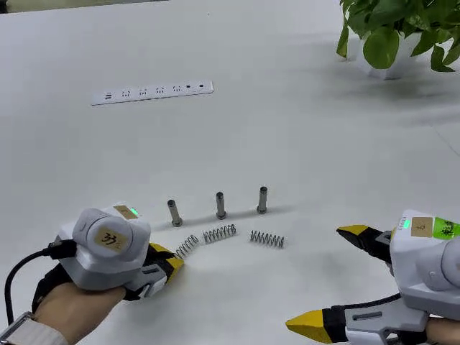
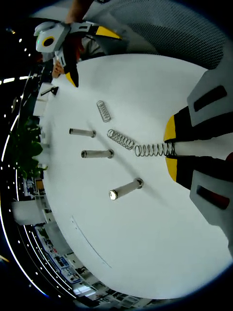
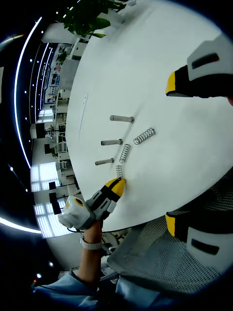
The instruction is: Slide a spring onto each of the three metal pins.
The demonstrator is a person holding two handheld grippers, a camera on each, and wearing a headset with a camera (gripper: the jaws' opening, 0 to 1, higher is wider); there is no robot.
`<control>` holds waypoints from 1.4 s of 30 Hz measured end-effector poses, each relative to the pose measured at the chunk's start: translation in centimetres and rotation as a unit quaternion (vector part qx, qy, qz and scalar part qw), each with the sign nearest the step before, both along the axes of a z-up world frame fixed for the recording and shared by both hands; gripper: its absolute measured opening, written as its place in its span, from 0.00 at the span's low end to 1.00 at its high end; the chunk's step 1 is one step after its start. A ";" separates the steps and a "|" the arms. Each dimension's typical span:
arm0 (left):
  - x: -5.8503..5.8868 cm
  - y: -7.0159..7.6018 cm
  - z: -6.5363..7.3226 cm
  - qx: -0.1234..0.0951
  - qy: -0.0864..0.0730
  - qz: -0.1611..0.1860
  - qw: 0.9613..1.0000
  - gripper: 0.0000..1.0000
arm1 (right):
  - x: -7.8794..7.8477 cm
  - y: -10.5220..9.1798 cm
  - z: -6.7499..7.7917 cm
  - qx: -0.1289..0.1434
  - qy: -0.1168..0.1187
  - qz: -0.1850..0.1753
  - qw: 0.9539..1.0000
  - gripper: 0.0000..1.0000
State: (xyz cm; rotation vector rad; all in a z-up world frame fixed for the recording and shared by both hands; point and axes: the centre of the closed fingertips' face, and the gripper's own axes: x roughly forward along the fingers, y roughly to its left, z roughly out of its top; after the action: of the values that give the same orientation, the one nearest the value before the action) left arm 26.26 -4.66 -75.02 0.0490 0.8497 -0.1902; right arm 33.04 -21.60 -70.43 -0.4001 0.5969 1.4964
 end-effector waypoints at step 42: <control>0.5 -6.8 6.7 -0.028 -0.123 -0.176 0.976 0.10 | -2.0 6.2 4.9 0.035 0.012 0.128 0.991 0.77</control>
State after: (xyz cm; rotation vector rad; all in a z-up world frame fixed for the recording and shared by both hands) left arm 26.73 -11.50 -68.37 0.1664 0.5836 -0.5298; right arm 31.01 -15.41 -65.57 -0.4167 0.5240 1.7648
